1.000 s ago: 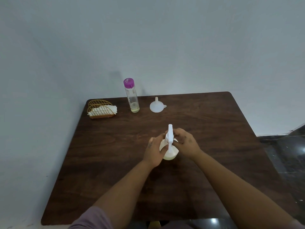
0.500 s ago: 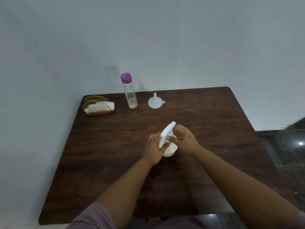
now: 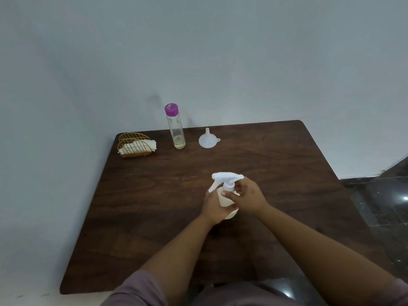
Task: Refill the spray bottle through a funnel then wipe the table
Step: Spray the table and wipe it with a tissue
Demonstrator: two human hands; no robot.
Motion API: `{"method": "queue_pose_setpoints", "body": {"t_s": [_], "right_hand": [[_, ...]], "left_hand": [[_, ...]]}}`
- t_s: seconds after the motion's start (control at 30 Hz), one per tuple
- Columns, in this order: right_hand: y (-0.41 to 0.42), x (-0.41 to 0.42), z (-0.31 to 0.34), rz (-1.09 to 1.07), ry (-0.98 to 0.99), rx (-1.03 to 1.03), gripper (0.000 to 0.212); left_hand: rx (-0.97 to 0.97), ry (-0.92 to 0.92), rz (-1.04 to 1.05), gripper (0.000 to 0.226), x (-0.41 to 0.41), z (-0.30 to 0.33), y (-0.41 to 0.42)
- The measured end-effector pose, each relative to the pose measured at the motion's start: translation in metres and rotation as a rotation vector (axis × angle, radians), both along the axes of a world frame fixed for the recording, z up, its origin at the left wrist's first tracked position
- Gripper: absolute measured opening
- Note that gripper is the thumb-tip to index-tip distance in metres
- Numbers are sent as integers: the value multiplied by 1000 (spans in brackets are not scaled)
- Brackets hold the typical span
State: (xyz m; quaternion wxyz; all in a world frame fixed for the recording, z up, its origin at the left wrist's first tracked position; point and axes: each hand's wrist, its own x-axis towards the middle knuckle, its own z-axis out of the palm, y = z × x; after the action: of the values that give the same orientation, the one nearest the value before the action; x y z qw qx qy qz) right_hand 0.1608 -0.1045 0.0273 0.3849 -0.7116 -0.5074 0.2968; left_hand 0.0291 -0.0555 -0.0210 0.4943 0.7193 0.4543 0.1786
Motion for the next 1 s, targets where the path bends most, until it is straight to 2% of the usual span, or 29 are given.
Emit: {"method": "queue_pose_setpoints", "body": {"t_s": [0.07,0.1,0.23,0.33,0.47,0.53,0.63,0.87,1.0], "right_hand": [[-10,-4,-2,-153,9,41,49],[-14,-5,-2,-201,13,64,53],[-27,-8,9,-140,-32,123,44],[-33,-15,12,-65,-71,30,42],[-39,-22,21,-2,204,-120,46],[-43,-22,25,36,349,-156,31],[-48,-25,25,15,399,-166,12],[-57,-51,13,-345,311,-327,38],[-69,-66,3,-468,253,-431,54]], "left_hand": [[-73,-37,29,104,-5,10,-11],[-133,-58,27,112,-9,12,-17],[-288,-131,-36,89,-14,25,-46],[-311,-133,-97,69,-10,30,-66],[-318,-186,-61,27,-4,44,-81],[-358,-183,-59,24,-4,52,-81],[-419,-163,-94,35,-5,56,-82],[-766,-124,-132,39,-18,60,-106],[-810,-47,-178,18,-31,58,-113]]}}
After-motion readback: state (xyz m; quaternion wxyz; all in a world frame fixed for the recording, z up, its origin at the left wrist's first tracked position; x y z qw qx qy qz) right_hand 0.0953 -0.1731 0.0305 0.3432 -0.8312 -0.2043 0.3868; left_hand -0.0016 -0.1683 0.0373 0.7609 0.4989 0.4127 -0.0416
